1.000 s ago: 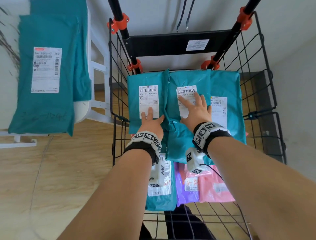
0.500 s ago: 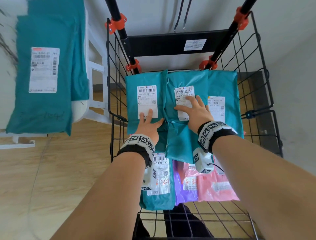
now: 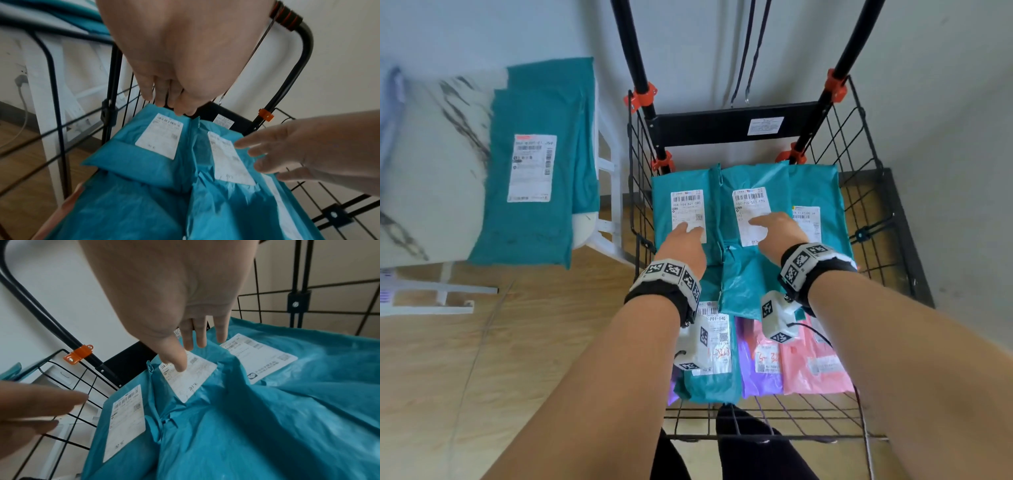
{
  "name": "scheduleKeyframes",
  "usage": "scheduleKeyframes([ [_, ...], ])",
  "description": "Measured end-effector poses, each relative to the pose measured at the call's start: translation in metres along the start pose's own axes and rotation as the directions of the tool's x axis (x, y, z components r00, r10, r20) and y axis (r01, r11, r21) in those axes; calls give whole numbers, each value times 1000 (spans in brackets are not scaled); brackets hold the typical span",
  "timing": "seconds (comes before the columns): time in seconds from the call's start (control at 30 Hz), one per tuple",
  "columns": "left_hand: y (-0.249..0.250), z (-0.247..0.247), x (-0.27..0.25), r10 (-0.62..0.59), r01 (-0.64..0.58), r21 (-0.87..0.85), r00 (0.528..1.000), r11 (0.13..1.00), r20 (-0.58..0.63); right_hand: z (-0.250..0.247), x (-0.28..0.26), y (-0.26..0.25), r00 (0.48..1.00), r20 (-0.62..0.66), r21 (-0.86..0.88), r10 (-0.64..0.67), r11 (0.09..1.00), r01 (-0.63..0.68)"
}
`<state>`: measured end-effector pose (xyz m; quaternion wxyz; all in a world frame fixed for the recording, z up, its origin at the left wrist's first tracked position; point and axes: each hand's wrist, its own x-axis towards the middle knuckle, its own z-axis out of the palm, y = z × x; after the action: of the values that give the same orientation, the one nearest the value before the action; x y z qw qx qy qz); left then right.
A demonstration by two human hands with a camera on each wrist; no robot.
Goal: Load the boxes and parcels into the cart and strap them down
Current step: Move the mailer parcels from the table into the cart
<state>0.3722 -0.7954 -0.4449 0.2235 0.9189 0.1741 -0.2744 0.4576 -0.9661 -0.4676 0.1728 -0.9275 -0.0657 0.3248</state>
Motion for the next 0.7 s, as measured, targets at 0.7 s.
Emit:
scheduleKeyframes([
  [0.7, -166, -136, -87, 163, -91, 186, 893, 978, -420, 18, -105, -194, 950, -311, 97, 34, 995, -4],
])
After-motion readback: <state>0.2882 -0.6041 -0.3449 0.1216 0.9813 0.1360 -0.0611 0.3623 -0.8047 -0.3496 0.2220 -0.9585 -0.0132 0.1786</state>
